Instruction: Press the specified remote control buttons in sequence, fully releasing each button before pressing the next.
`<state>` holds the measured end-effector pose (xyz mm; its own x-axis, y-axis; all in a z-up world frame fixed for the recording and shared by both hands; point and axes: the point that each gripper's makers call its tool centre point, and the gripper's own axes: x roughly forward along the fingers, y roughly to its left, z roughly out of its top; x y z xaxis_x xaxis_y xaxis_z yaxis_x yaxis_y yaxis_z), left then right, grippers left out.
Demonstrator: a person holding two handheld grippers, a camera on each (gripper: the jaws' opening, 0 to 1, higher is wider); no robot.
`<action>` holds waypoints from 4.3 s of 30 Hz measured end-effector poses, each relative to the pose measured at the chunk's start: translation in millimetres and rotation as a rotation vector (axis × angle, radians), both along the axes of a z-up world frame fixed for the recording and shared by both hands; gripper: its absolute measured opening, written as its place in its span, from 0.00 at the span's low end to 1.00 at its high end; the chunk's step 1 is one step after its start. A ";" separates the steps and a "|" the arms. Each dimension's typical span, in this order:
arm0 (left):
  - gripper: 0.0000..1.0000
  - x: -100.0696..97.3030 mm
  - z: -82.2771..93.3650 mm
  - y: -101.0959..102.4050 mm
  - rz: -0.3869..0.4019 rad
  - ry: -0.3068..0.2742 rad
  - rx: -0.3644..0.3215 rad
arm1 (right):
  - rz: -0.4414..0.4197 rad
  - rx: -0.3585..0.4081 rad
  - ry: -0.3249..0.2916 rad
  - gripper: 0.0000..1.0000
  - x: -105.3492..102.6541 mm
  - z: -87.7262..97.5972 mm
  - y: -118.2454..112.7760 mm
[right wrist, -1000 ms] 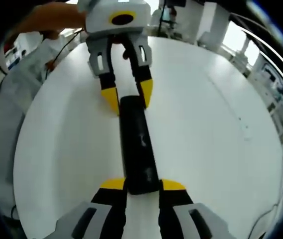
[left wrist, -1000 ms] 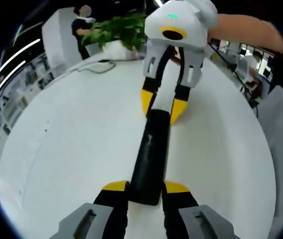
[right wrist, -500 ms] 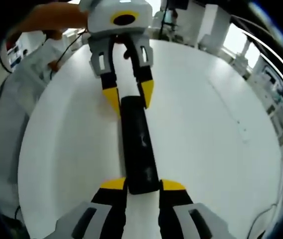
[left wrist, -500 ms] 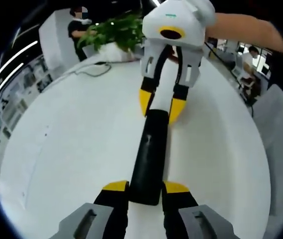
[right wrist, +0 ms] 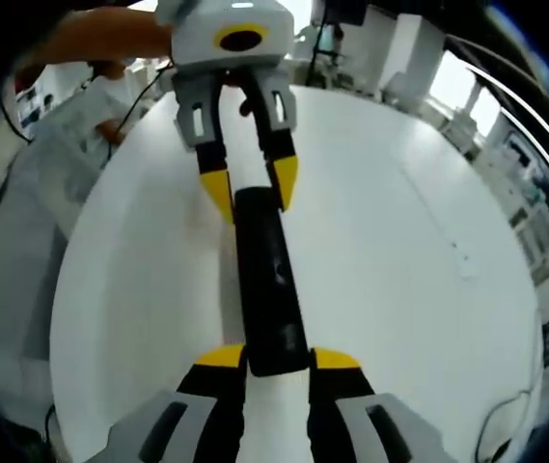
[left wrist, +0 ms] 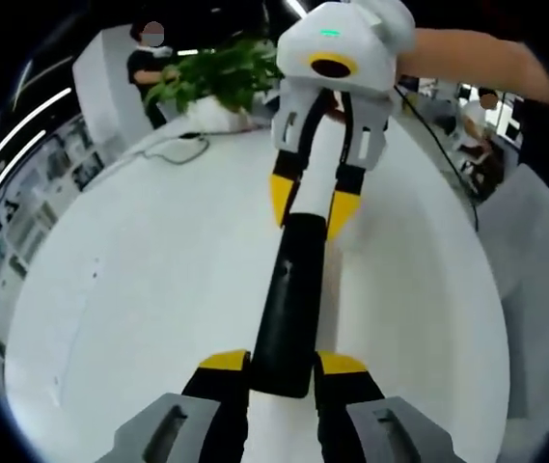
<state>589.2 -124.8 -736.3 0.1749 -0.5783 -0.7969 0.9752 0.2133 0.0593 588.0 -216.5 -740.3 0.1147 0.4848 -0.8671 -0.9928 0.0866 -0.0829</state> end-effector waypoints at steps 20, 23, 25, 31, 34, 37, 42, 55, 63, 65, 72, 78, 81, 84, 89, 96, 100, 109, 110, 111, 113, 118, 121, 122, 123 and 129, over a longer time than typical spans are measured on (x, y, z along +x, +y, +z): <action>0.24 -45.7 20.6 -5.4 -0.014 -0.023 -0.006 | -0.002 0.011 -0.022 0.21 -45.1 19.7 -5.2; 0.24 -54.8 21.3 -7.7 -0.019 -0.024 -0.008 | -0.004 0.012 -0.023 0.21 -54.6 20.4 -7.1; 0.24 -59.6 21.3 -8.8 -0.021 -0.024 -0.010 | -0.005 0.011 -0.021 0.21 -60.1 20.3 -8.8; 0.24 -75.5 21.2 -12.0 -0.027 -0.020 -0.012 | -0.005 0.012 -0.019 0.21 -75.5 19.9 -11.1; 0.24 -82.4 21.1 -12.7 -0.038 -0.020 -0.009 | -0.005 0.008 -0.024 0.21 -80.0 18.8 -12.5; 0.24 -90.4 19.3 -13.4 -0.043 -0.019 -0.004 | -0.005 0.011 -0.018 0.21 -90.0 16.6 -12.4; 0.24 -104.0 12.1 -13.2 -0.041 0.002 -0.007 | -0.008 0.018 -0.008 0.21 -103.8 11.6 -12.7; 0.24 -142.1 -10.3 -10.2 -0.046 0.054 0.001 | -0.016 0.036 0.035 0.21 -142.9 -9.6 -10.3; 0.24 -158.8 -23.6 -8.8 -0.049 0.080 0.013 | -0.014 0.038 0.058 0.21 -158.3 -23.3 -9.3; 0.24 -161.4 -26.2 -8.2 -0.049 0.085 0.015 | -0.014 0.038 0.066 0.21 -160.1 -26.7 -9.0; 0.24 -164.6 -33.0 -5.3 -0.042 0.095 0.020 | -0.009 0.040 0.072 0.21 -163.4 -32.0 -5.5; 0.24 -163.7 -35.5 -4.4 -0.044 0.090 0.022 | -0.010 0.043 0.078 0.21 -162.7 -35.3 -4.7; 0.24 -163.2 -36.8 -3.6 -0.044 0.090 0.022 | -0.010 0.047 0.079 0.21 -162.0 -36.9 -4.0; 0.24 -163.5 -38.9 -3.2 -0.043 0.091 0.022 | -0.006 0.046 0.080 0.21 -161.2 -38.8 -3.8; 0.24 -164.2 -42.3 -3.8 -0.075 0.072 0.018 | -0.001 0.042 0.086 0.21 -161.9 -42.7 -2.8; 0.24 -164.6 -43.2 -1.2 -0.064 0.081 0.027 | -0.001 0.043 0.090 0.21 -162.1 -43.5 -2.2; 0.24 -165.2 -43.5 -0.8 -0.084 0.065 0.041 | 0.001 0.041 0.084 0.22 -162.0 -43.7 -2.1; 0.24 -165.0 -44.2 -0.4 -0.088 0.063 0.042 | -0.011 0.047 0.086 0.22 -162.9 -42.8 -1.2; 0.24 -165.1 -44.1 -0.4 -0.089 0.063 0.043 | -0.012 0.048 0.087 0.23 -162.9 -42.8 -1.2; 0.24 -165.1 -44.2 -0.4 -0.090 0.063 0.044 | -0.014 0.047 0.084 0.26 -162.3 -43.1 -1.3; 0.24 -164.9 -44.3 -0.1 -0.092 0.063 0.044 | -0.017 0.042 0.078 0.32 -161.7 -43.5 -1.4; 0.24 -164.5 -44.8 0.6 -0.091 0.062 0.041 | -0.011 0.041 0.086 0.30 -164.1 -42.0 -1.5; 0.24 -164.1 -45.2 0.7 -0.091 0.064 0.042 | -0.021 0.054 0.083 0.33 -163.2 -37.2 -1.3; 0.24 -164.2 -45.1 0.8 -0.093 0.066 0.043 | -0.023 0.057 0.085 0.33 -163.1 -35.8 -1.9; 0.24 -164.2 -45.2 0.8 -0.097 0.066 0.044 | -0.023 0.059 0.086 0.33 -163.3 -34.0 -2.5; 0.24 -163.7 -45.6 1.0 -0.107 0.064 0.052 | -0.023 0.058 0.077 0.27 -162.6 -26.7 -7.4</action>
<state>425.5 -123.8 -781.9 0.0620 -0.5483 -0.8340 0.9943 0.1062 0.0041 425.4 -223.9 -767.1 0.0607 0.5327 -0.8441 -0.9938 0.1115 -0.0011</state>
